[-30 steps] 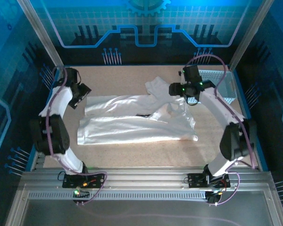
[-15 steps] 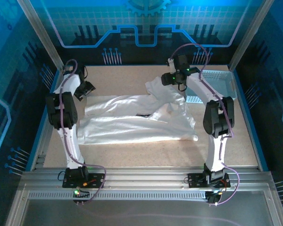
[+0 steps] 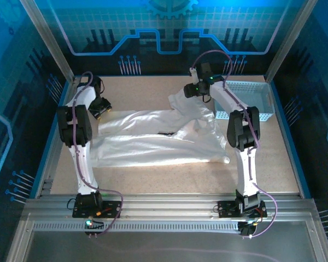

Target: Fold the inside-out t-shirt

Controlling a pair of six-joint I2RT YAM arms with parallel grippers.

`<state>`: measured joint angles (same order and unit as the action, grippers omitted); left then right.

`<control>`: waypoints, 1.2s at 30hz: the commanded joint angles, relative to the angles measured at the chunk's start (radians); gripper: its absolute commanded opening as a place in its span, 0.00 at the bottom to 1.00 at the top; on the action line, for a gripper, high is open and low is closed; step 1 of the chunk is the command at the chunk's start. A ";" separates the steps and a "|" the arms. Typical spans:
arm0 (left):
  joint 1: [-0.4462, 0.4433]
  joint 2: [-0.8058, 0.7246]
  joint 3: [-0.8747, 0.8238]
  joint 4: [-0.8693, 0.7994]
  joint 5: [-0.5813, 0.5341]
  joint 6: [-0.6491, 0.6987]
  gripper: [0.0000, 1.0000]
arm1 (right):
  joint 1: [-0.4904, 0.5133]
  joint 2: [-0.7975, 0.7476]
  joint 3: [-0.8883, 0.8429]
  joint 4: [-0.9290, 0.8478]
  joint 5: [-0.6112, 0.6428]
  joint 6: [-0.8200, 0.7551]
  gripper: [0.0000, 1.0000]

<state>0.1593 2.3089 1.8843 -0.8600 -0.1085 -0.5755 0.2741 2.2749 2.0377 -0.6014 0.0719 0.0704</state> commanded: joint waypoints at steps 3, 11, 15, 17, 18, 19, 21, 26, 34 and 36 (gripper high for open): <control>-0.007 0.050 0.077 -0.060 -0.012 0.019 0.50 | -0.006 0.098 0.107 -0.043 0.008 -0.047 0.68; -0.007 0.081 0.138 -0.101 -0.027 0.023 0.37 | -0.006 0.260 0.369 -0.167 0.011 -0.062 0.70; -0.006 0.073 0.127 -0.103 -0.033 0.020 0.24 | -0.004 0.392 0.586 -0.278 0.005 -0.063 0.70; -0.005 0.065 0.115 -0.095 -0.033 0.019 0.20 | -0.003 0.482 0.755 -0.358 0.002 -0.068 0.70; -0.006 0.061 0.106 -0.089 -0.032 0.017 0.17 | -0.001 0.542 0.867 -0.410 -0.001 -0.070 0.70; -0.005 0.057 0.102 -0.086 -0.028 0.015 0.15 | -0.002 0.608 0.990 -0.464 -0.005 -0.071 0.70; -0.006 0.051 0.095 -0.082 -0.026 0.015 0.11 | -0.005 0.676 1.098 -0.502 -0.012 -0.068 0.69; -0.004 0.032 0.078 -0.073 -0.024 0.012 0.06 | -0.002 0.678 1.052 -0.467 -0.051 -0.049 0.65; 0.009 -0.012 0.030 -0.039 -0.006 0.001 0.00 | -0.002 0.738 1.092 -0.496 -0.051 -0.031 0.34; 0.011 -0.028 0.012 -0.025 -0.003 -0.003 0.00 | -0.003 0.746 1.134 -0.512 -0.049 -0.029 0.25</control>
<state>0.1608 2.3337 1.9247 -0.8871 -0.1226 -0.5701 0.2741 2.9860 3.0913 -1.0538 0.0265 0.0330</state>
